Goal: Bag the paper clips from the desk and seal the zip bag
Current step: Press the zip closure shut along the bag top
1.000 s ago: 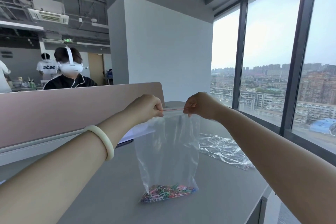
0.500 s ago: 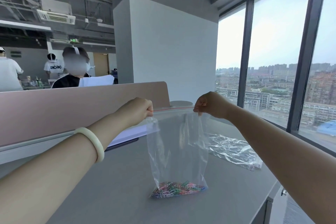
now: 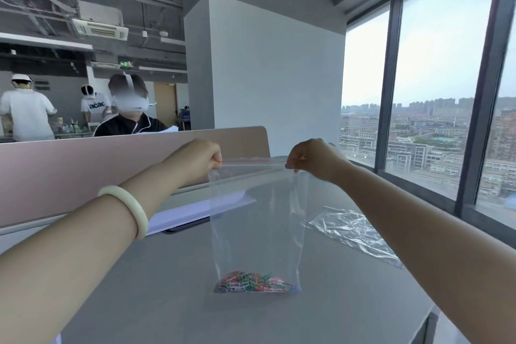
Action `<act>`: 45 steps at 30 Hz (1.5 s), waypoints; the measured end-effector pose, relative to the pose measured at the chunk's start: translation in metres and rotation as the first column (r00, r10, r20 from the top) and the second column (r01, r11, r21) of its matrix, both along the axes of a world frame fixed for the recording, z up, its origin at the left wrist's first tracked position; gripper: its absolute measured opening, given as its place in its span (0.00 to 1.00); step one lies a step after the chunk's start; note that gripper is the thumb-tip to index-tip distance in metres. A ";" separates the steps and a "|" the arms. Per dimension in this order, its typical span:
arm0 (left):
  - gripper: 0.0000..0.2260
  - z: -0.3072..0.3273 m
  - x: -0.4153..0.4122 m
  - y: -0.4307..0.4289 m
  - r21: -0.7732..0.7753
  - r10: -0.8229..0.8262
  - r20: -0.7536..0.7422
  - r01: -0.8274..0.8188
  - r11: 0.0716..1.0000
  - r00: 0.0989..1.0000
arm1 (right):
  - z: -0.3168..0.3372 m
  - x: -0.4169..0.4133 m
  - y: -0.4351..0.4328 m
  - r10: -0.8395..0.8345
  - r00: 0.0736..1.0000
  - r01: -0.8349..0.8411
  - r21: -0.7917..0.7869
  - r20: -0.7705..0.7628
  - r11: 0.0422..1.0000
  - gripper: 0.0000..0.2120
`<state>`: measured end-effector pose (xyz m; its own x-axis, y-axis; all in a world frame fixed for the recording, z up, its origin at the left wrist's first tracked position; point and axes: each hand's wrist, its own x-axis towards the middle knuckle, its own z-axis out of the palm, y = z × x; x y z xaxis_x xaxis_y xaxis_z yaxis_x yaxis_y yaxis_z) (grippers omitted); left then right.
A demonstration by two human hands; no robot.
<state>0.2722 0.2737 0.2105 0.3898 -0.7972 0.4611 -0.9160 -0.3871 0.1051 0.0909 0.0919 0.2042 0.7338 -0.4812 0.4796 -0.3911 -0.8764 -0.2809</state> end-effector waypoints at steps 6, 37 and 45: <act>0.06 -0.024 0.019 0.005 0.033 0.010 -0.184 -0.004 0.999 0.983 | -0.024 0.016 -0.017 0.097 0.995 -0.097 0.128 0.012 0.987 0.06; 0.04 -0.025 0.014 0.009 -0.088 -0.051 -0.298 0.025 0.996 0.953 | -0.007 0.037 0.026 0.077 0.993 -0.079 -0.013 -0.093 0.997 0.26; 0.05 -0.024 0.010 0.021 -0.126 -0.124 -0.349 0.084 0.988 0.929 | -0.003 0.076 0.066 0.185 0.964 -0.199 -0.060 -0.190 0.978 0.06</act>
<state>0.2827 0.2943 0.1864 0.4610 -0.7958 0.3927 -0.8459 -0.2602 0.4656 0.1673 0.1581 0.2014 0.8873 -0.2895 0.3591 -0.2519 -0.9563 -0.1487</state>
